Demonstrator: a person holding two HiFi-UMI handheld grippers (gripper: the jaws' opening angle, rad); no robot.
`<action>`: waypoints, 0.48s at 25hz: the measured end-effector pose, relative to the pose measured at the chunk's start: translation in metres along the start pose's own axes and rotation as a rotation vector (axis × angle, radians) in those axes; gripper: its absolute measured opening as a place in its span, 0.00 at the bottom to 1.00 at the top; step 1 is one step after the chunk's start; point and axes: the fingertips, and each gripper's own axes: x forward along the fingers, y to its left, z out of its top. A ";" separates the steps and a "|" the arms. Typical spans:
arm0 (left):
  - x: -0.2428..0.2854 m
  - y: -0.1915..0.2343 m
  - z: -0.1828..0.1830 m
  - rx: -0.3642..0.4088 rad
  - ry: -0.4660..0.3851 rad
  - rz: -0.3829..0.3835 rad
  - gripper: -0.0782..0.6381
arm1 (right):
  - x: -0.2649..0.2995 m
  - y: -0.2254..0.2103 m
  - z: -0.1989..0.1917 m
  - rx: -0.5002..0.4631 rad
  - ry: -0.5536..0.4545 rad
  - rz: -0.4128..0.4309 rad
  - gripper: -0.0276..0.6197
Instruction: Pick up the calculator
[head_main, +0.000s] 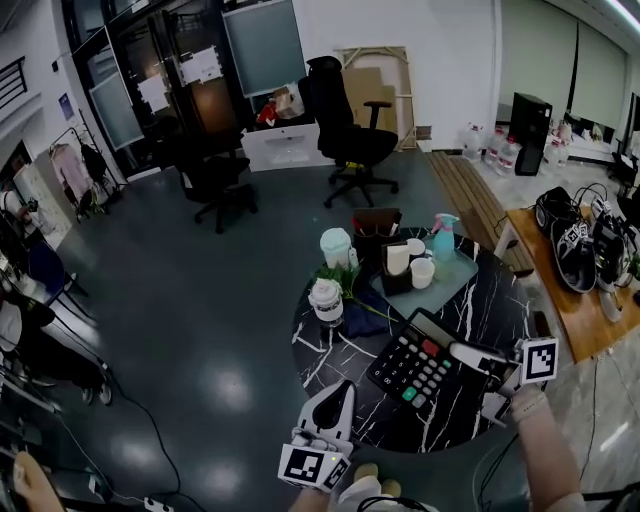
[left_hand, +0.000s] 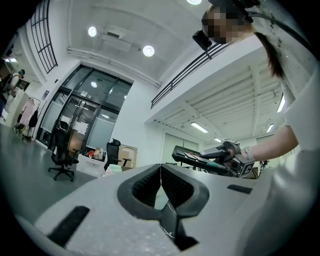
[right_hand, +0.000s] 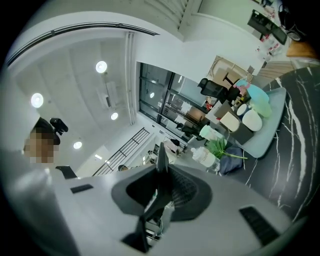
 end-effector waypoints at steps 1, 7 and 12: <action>0.000 -0.001 0.004 0.005 -0.009 -0.002 0.12 | -0.001 0.004 0.001 -0.006 0.000 0.001 0.13; 0.002 -0.005 0.021 0.002 -0.039 -0.013 0.12 | -0.009 0.008 -0.009 0.013 0.000 -0.024 0.13; 0.003 -0.015 0.026 0.004 -0.047 -0.031 0.12 | -0.016 0.000 -0.018 0.025 -0.006 -0.043 0.13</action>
